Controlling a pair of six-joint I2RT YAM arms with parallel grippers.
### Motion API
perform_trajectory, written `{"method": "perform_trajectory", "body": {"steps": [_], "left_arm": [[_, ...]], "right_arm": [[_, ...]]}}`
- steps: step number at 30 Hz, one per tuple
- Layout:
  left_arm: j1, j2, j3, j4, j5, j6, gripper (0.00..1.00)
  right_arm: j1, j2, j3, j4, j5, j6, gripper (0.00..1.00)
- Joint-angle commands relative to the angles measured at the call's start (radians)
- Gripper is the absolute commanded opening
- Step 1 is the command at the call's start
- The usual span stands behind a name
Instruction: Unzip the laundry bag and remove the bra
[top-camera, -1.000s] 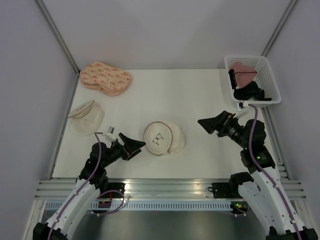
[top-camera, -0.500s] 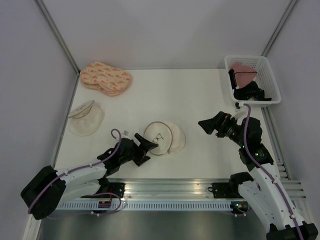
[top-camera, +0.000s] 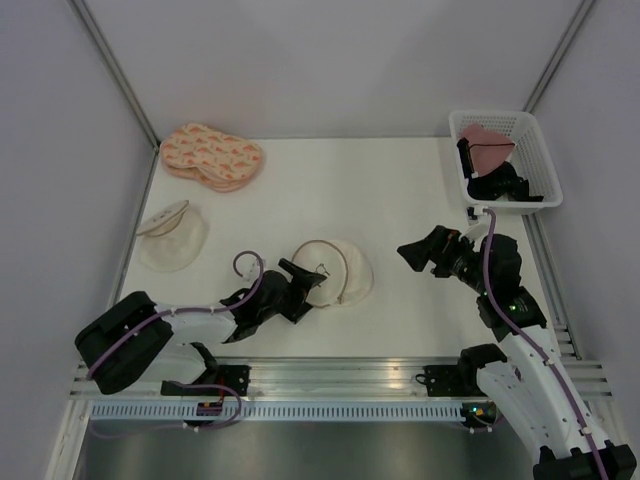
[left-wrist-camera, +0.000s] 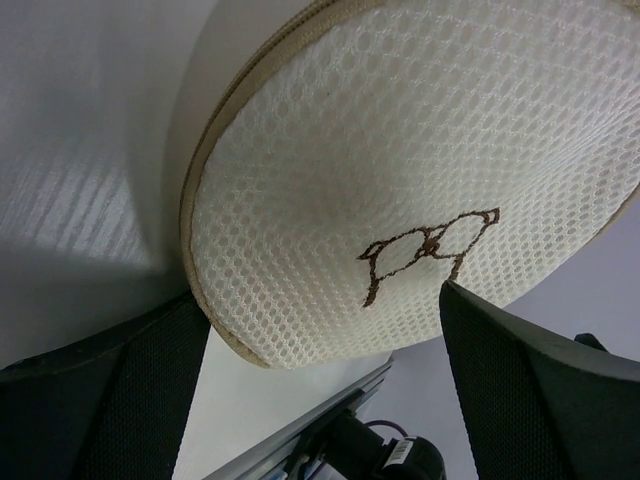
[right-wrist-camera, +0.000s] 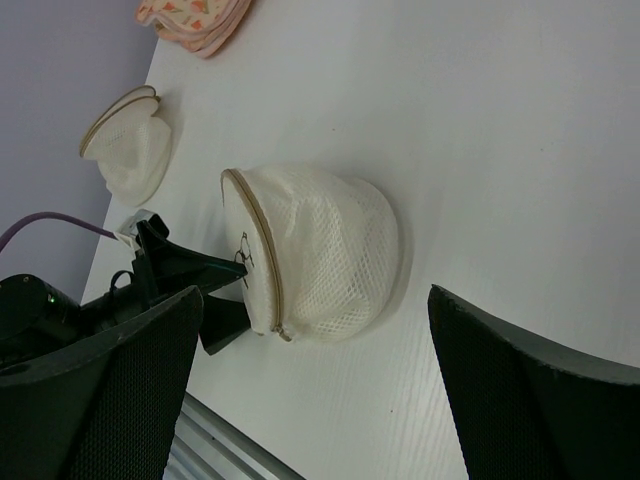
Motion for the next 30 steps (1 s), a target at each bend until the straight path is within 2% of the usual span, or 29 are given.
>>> {"method": "perform_trajectory", "body": {"steps": [1, 4, 5, 7, 8, 10, 11, 15, 19, 20, 22, 26, 30], "left_arm": [[-0.008, 0.053, 0.019, 0.064, -0.032, -0.067, 0.97], [-0.011, 0.084, 0.015, 0.134, -0.047, -0.061, 0.86], [-0.011, 0.096, 0.009, 0.154, -0.061, -0.057, 0.72], [-0.011, 0.105, 0.002, 0.216, -0.076, -0.047, 0.57], [-0.011, 0.108, 0.000, 0.236, -0.087, -0.040, 0.44], [-0.011, 0.120, 0.008, 0.283, -0.092, -0.011, 0.34], [-0.011, 0.127, 0.012, 0.292, -0.090, -0.001, 0.24], [-0.011, 0.142, 0.041, 0.328, -0.060, 0.051, 0.03], [-0.009, 0.142, 0.069, 0.380, -0.002, 0.101, 0.02], [-0.006, 0.140, 0.086, 0.380, 0.034, 0.112, 0.02], [-0.006, 0.125, 0.115, 0.382, 0.067, 0.129, 0.02], [-0.005, 0.084, 0.153, 0.346, 0.130, 0.132, 0.02], [0.006, 0.056, 0.173, 0.308, 0.176, 0.105, 0.02]], "right_arm": [[0.005, 0.006, -0.001, 0.000, 0.015, -0.018, 0.98], [0.005, 0.012, -0.010, 0.004, 0.017, -0.019, 0.98], [0.005, 0.013, -0.011, 0.003, 0.017, -0.019, 0.98], [0.005, 0.017, -0.016, 0.001, 0.018, -0.025, 0.98], [0.005, 0.017, -0.019, 0.001, 0.017, -0.027, 0.98], [0.006, 0.015, -0.024, 0.000, 0.015, -0.036, 0.96], [0.006, 0.015, -0.025, -0.002, 0.009, -0.038, 0.95], [0.006, 0.023, -0.028, -0.004, -0.014, -0.056, 0.89], [0.023, 0.079, 0.001, -0.029, -0.081, -0.105, 0.80], [0.032, 0.096, 0.015, -0.043, -0.088, -0.117, 0.72], [0.070, 0.144, 0.047, -0.080, -0.085, -0.153, 0.65], [0.156, 0.188, 0.076, -0.094, -0.017, -0.147, 0.59], [0.201, 0.205, 0.068, -0.036, 0.001, -0.102, 0.56]]}}
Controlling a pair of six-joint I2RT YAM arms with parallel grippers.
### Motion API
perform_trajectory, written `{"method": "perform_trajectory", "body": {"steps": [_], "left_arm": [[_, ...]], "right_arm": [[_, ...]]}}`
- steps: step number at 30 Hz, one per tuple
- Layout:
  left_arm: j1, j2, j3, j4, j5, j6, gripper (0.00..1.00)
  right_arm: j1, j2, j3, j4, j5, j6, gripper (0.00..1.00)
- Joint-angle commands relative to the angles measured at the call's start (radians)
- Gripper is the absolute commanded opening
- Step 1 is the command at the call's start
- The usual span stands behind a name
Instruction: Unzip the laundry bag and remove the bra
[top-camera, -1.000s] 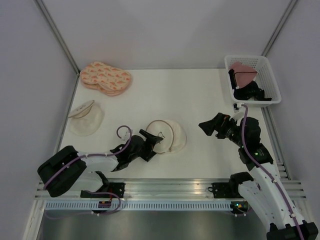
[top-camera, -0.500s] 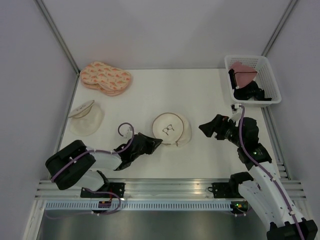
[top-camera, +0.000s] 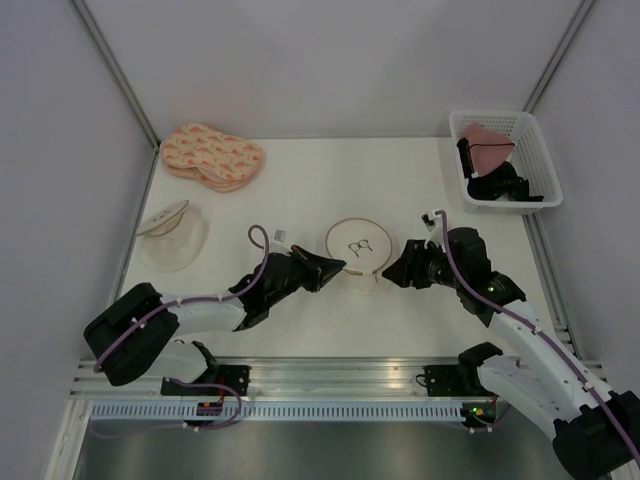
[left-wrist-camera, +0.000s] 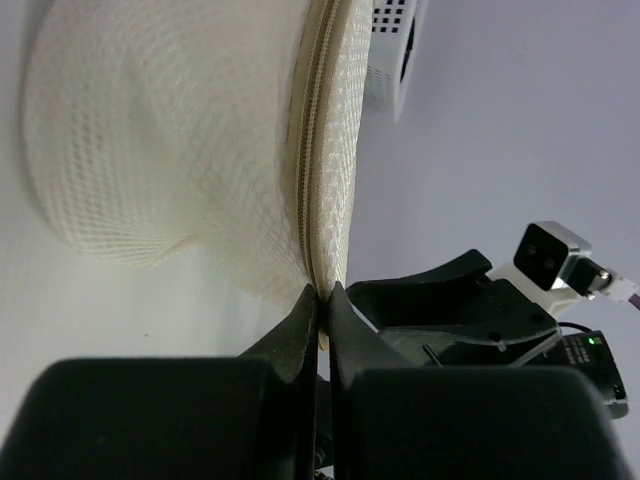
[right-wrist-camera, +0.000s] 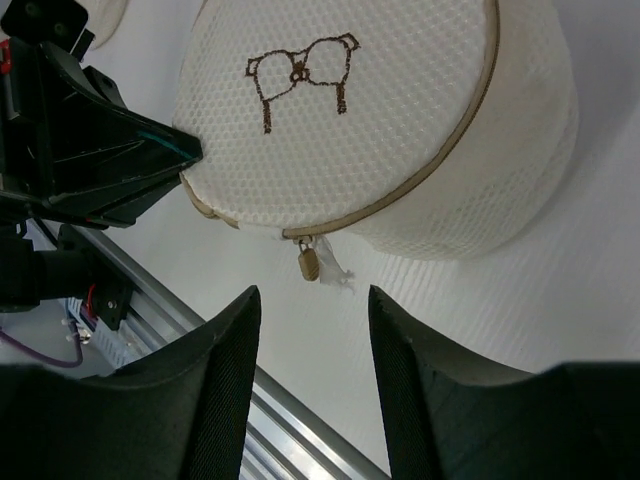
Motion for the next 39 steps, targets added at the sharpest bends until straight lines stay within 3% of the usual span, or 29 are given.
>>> {"method": "perform_trajectory", "body": {"steps": [1, 15, 18, 19, 20, 24, 27, 31, 32, 33, 34, 36, 39], "left_arm": [[0.008, -0.042, 0.035, 0.017, 0.074, 0.022, 0.02], [0.011, -0.047, 0.023, 0.018, 0.063, -0.006, 0.02], [0.011, -0.043, 0.021, 0.029, 0.077, -0.006, 0.02], [0.011, -0.048, 0.018, 0.029, 0.081, -0.006, 0.02], [0.011, -0.053, 0.015, 0.026, 0.083, -0.002, 0.02], [0.011, -0.082, 0.004, 0.002, 0.092, 0.008, 0.02], [0.011, -0.109, -0.016, -0.023, 0.089, 0.017, 0.02], [0.011, -0.145, -0.039, -0.052, 0.075, 0.027, 0.02], [0.013, -0.151, -0.043, -0.055, 0.074, 0.025, 0.02], [0.014, -0.157, -0.051, -0.054, 0.071, 0.025, 0.02], [0.016, -0.159, -0.052, -0.052, 0.069, 0.025, 0.02], [0.016, -0.159, -0.051, -0.051, 0.074, 0.027, 0.02], [0.018, -0.155, -0.045, -0.049, 0.074, 0.027, 0.02]], "right_arm": [[0.036, 0.014, 0.040, 0.046, 0.035, 0.023, 0.52], [0.243, 0.151, 0.049, 0.105, 0.159, 0.084, 0.48], [0.274, 0.161, 0.052, 0.095, 0.223, 0.092, 0.35], [0.277, 0.161, 0.058, 0.086, 0.246, 0.097, 0.23], [0.278, 0.164, 0.063, 0.056, 0.278, 0.095, 0.18], [0.278, 0.168, 0.111, -0.038, 0.478, 0.109, 0.11], [0.277, 0.165, 0.132, -0.086, 0.547, 0.117, 0.00], [0.278, 0.168, 0.149, -0.119, 0.558, 0.107, 0.00], [0.278, 0.171, 0.149, -0.115, 0.537, 0.101, 0.03], [0.278, 0.172, 0.151, -0.113, 0.514, 0.097, 0.24], [0.278, 0.174, 0.151, -0.110, 0.445, 0.091, 0.38], [0.277, 0.180, 0.145, -0.093, 0.368, 0.086, 0.54], [0.278, 0.166, 0.128, -0.070, 0.242, 0.086, 0.59]]}}
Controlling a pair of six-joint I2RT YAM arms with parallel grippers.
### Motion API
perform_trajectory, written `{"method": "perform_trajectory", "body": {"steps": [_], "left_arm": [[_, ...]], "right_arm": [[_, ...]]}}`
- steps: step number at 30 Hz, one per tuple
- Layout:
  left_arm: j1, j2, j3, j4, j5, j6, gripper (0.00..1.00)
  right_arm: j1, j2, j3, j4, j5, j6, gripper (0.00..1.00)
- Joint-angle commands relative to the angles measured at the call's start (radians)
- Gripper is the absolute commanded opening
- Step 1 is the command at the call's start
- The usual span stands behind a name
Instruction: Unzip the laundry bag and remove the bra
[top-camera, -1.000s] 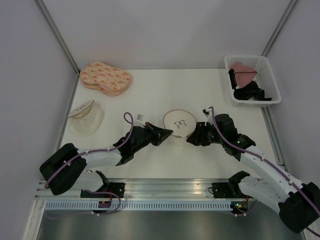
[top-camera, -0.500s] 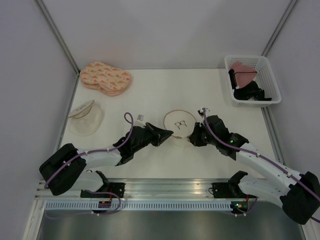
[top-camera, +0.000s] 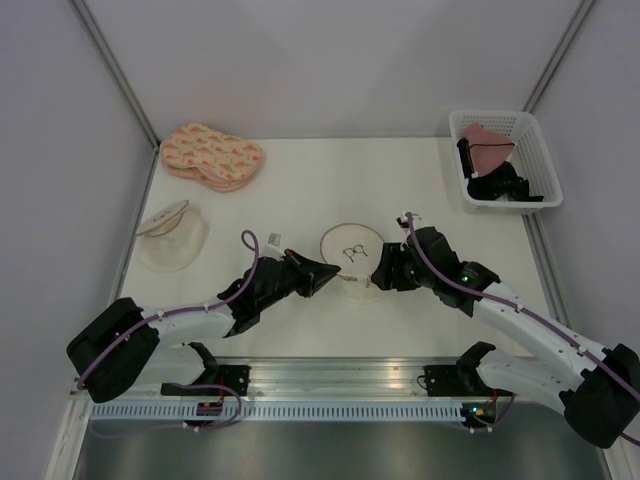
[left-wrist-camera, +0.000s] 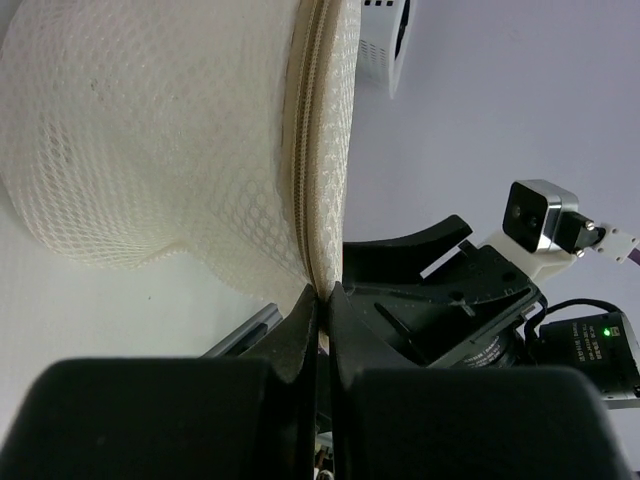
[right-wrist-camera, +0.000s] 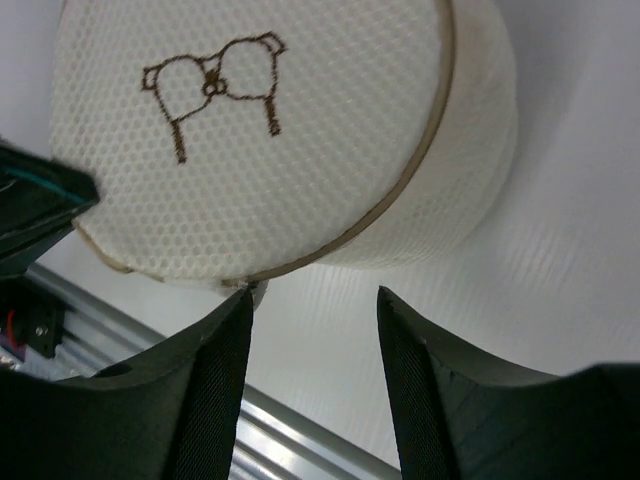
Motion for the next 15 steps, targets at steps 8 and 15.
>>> {"method": "perform_trajectory", "body": {"steps": [8, 15], "left_arm": [[0.005, -0.009, 0.007, 0.014, 0.008, 0.022, 0.02], [0.005, -0.015, 0.010, 0.014, 0.014, 0.021, 0.02]], "right_arm": [[0.034, -0.079, -0.024, 0.036, -0.268, 0.012, 0.59], [0.048, -0.034, -0.041, 0.060, -0.146, 0.009, 0.54]]}}
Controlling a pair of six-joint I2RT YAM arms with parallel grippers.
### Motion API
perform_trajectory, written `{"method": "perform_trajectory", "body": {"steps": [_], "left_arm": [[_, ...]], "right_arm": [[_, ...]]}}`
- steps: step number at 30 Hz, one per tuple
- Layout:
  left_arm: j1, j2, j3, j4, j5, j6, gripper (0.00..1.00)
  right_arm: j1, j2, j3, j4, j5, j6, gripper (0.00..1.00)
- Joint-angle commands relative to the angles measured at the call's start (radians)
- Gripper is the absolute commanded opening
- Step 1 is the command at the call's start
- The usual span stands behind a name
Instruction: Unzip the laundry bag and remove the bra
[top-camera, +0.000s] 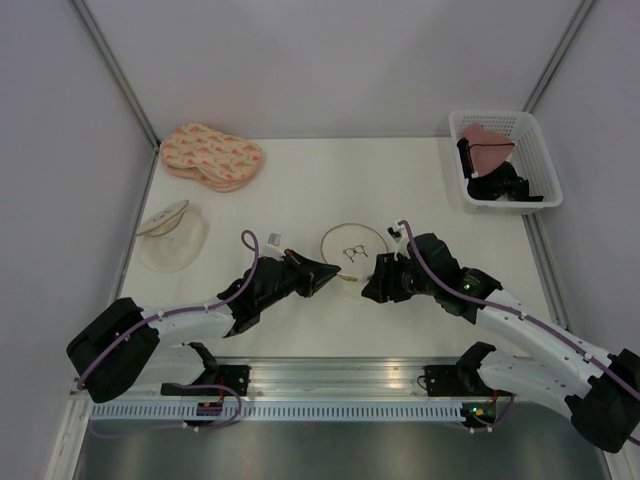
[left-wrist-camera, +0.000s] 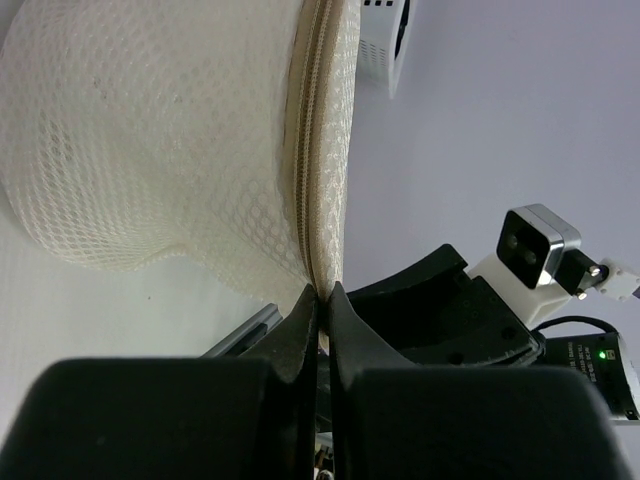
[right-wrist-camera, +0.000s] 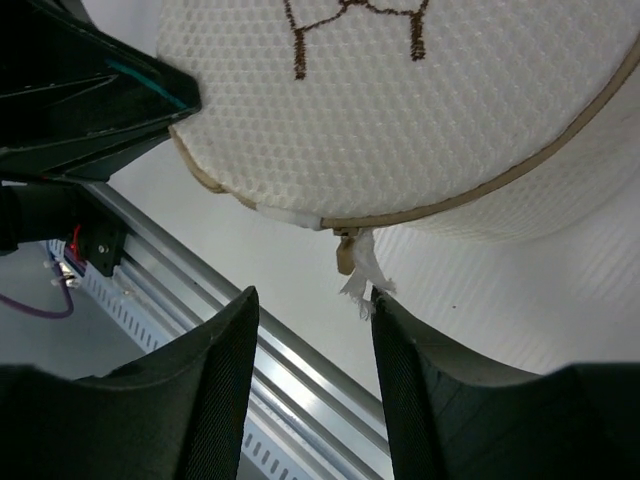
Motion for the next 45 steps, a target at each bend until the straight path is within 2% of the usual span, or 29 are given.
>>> {"method": "perform_trajectory", "body": {"steps": [1, 10, 13, 16, 17, 19, 20, 28, 34, 37, 40, 45], "left_arm": [[0.004, -0.015, 0.009, 0.014, 0.014, 0.022, 0.02], [0.004, -0.019, 0.019, -0.005, 0.019, 0.028, 0.02], [0.004, -0.017, 0.016, 0.000, 0.022, 0.025, 0.02], [0.004, -0.022, 0.009, 0.005, 0.024, 0.025, 0.02], [0.003, -0.028, 0.006, 0.005, 0.024, 0.025, 0.02], [0.004, -0.041, -0.002, -0.001, 0.021, 0.027, 0.02], [0.004, -0.046, -0.004, -0.005, 0.022, 0.027, 0.02], [0.020, -0.130, -0.028, -0.107, 0.054, 0.077, 0.02], [0.067, -0.216, -0.047, -0.250, 0.120, 0.165, 0.02], [0.118, -0.276, -0.051, -0.337, 0.145, 0.214, 0.02], [0.219, -0.333, -0.063, -0.395, 0.200, 0.267, 0.02], [0.322, -0.361, -0.048, -0.454, 0.275, 0.336, 0.02]], "right_arm": [[0.007, 0.039, -0.006, 0.041, 0.090, -0.004, 0.54], [0.019, 0.103, 0.001, 0.153, 0.129, 0.002, 0.50], [0.022, 0.114, -0.006, 0.166, 0.147, 0.002, 0.40], [0.024, 0.119, -0.009, 0.149, 0.176, 0.000, 0.23], [0.024, 0.114, -0.006, 0.140, 0.189, -0.001, 0.14], [0.024, 0.106, 0.011, 0.091, 0.257, -0.001, 0.04], [0.024, 0.105, 0.018, 0.068, 0.258, -0.003, 0.02], [0.024, 0.105, 0.121, -0.211, 0.495, -0.001, 0.01], [0.024, 0.126, 0.147, -0.268, 0.562, -0.014, 0.01], [0.024, 0.148, 0.158, -0.291, 0.565, -0.023, 0.02], [0.024, 0.157, 0.167, -0.313, 0.594, -0.024, 0.01], [0.024, 0.157, 0.175, -0.339, 0.612, -0.032, 0.02]]}}
